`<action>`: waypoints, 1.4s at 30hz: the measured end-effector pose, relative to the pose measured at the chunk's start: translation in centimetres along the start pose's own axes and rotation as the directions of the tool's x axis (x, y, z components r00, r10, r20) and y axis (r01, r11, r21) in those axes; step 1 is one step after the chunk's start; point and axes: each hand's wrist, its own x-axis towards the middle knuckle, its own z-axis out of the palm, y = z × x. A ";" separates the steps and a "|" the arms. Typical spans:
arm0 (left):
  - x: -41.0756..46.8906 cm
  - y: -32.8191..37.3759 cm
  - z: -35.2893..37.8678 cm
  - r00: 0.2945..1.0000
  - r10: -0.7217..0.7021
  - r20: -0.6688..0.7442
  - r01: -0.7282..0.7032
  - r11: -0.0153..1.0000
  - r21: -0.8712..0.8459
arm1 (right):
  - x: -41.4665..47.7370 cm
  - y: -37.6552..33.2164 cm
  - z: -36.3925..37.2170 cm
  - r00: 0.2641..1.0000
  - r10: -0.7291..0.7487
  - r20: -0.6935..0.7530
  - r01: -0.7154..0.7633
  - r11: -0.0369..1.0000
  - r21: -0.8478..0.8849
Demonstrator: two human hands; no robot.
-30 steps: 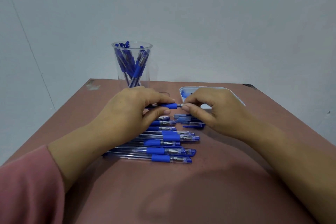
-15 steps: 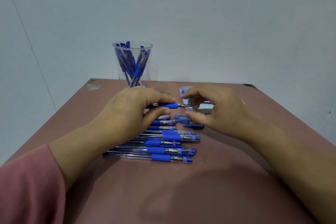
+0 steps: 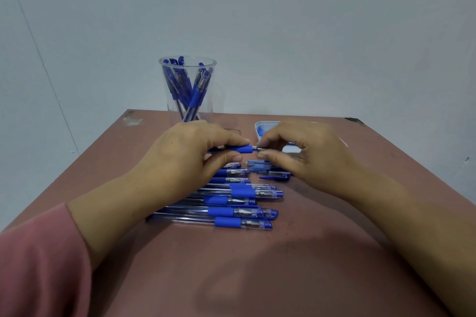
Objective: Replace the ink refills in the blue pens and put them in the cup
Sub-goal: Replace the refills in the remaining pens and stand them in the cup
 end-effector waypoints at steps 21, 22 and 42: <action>0.1 -0.6 -0.2 0.991 -0.128 0.036 0.129 0.991 -0.036 | -0.7 0.9 -2.2 0.768 0.400 0.500 -0.324 0.916 -0.235; 0.1 -0.6 -0.2 0.991 -0.128 0.037 0.129 0.991 -0.039 | -0.7 0.9 -2.2 0.760 0.405 0.507 -0.325 0.914 -0.244; 0.1 -0.3 0.0 0.987 -0.149 0.060 0.153 0.986 -0.071 | -0.2 0.2 -1.3 0.948 0.252 0.195 -0.267 0.962 0.055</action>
